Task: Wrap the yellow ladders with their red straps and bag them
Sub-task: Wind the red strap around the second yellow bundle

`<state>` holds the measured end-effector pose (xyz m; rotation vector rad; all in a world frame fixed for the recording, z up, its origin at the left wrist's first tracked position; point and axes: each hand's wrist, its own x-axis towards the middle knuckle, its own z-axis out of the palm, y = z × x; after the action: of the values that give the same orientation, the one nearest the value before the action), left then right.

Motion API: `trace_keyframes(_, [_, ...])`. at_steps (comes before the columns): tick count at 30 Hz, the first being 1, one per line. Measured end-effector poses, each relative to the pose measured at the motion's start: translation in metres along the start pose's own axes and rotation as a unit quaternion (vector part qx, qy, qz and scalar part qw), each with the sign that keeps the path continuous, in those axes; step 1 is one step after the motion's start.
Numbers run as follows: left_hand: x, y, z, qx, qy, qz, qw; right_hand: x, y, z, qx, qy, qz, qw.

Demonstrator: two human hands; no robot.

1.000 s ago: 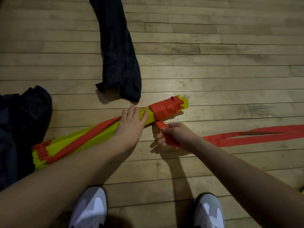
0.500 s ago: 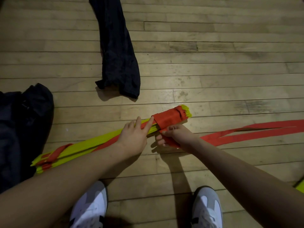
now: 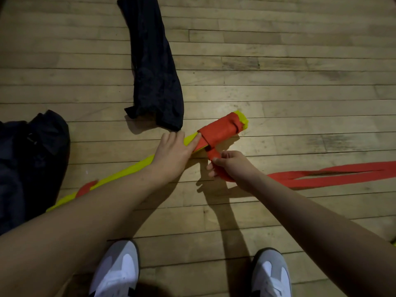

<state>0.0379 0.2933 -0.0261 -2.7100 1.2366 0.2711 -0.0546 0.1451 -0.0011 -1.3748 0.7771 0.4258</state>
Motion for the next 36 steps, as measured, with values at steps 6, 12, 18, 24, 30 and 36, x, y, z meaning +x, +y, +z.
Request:
trace_keyframes(6, [0.011,0.009,0.004,-0.137,-0.056,0.005,0.989,0.005,0.001,-0.006,0.012,0.034,0.016,0.999])
trace_keyframes(12, [0.008,0.005,0.004,-0.166,-0.108,-0.067,0.978,0.003,0.012,-0.011,0.013,0.050,0.027,0.998])
trace_keyframes(18, [0.000,0.029,0.004,-0.105,-0.049,-0.067,0.991,-0.004,0.022,-0.010,0.012,0.034,0.031,0.999])
trace_keyframes(24, [0.019,0.031,0.000,-0.111,0.023,-0.029,0.993,-0.001,0.024,-0.028,0.054,0.086,0.000,0.995])
trace_keyframes(30, [0.056,0.038,-0.011,-0.063,0.039,0.008,0.997,0.014,0.009,-0.046,0.057,0.067,-0.018,0.996])
trace_keyframes(36, [0.094,0.033,-0.020,-0.023,0.048,0.004,0.999,0.037,-0.002,-0.055,0.082,0.064,-0.035,0.994])
